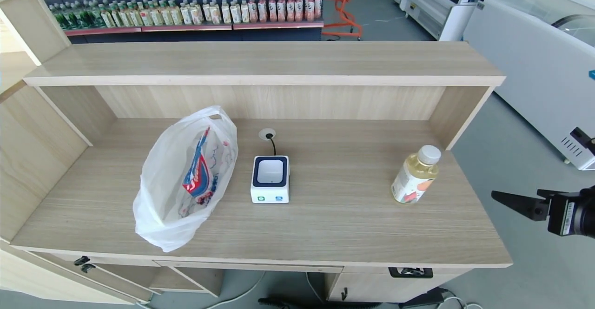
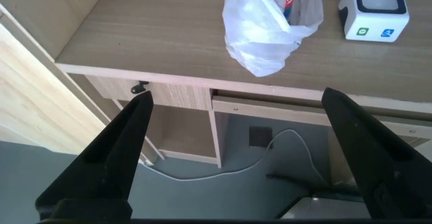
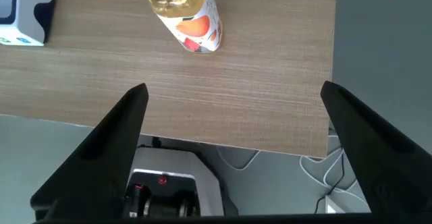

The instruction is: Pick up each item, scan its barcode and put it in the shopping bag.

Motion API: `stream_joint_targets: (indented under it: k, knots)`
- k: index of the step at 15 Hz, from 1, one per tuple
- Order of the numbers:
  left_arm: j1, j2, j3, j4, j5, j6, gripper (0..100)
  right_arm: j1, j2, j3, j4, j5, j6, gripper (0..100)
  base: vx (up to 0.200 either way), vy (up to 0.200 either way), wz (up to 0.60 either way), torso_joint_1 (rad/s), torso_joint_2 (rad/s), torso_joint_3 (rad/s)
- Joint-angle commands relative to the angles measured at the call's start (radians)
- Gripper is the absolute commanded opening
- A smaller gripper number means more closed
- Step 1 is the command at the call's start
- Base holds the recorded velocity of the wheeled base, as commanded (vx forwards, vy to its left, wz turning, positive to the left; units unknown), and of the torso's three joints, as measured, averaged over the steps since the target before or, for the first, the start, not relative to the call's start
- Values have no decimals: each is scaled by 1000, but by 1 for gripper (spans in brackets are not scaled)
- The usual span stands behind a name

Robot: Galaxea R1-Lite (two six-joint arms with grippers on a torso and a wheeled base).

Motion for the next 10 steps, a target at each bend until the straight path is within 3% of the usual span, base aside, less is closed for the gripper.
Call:
stream_joint_targets:
  k: [1,8,10]
  knots:
    - [0,0,0,0,1,-2,100,-3,21,7,0,0,0,100,0,0,0,0,0,0]
    - [0,0,0,0,1,-2,100,14,157,8,-15,6,-5,100,0,0,0,0,0,0]
    - [0,0,0,0,1,-2,100,32,246,5,-124,6,-3,100,0,0,0,0,0,0]
